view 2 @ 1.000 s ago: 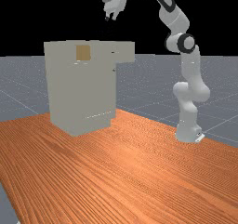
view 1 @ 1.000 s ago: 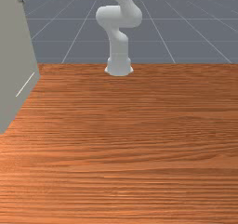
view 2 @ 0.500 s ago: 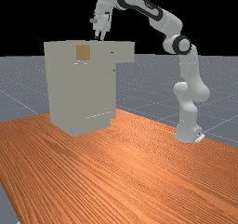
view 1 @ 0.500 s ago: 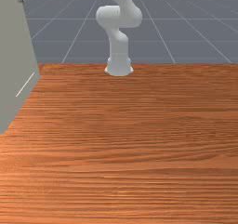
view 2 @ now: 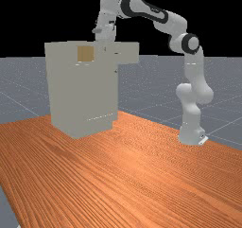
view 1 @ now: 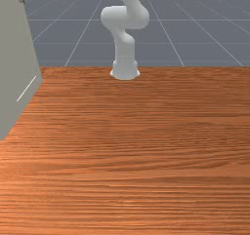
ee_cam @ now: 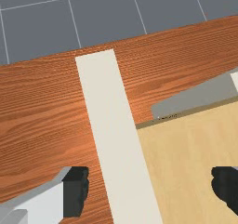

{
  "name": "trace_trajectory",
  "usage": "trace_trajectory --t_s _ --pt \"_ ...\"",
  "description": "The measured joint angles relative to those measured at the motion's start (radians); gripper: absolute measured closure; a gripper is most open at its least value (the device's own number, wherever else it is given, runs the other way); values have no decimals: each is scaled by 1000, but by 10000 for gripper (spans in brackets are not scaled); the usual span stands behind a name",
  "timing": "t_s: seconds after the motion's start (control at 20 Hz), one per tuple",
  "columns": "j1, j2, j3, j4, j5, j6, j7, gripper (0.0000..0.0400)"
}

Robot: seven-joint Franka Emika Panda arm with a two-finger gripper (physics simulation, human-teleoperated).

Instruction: Open the drawer

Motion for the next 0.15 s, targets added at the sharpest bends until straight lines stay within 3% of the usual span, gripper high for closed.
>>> trace_trajectory --t_s 0.15 --pt "49 -78 63 -101 -7 34 50 2"
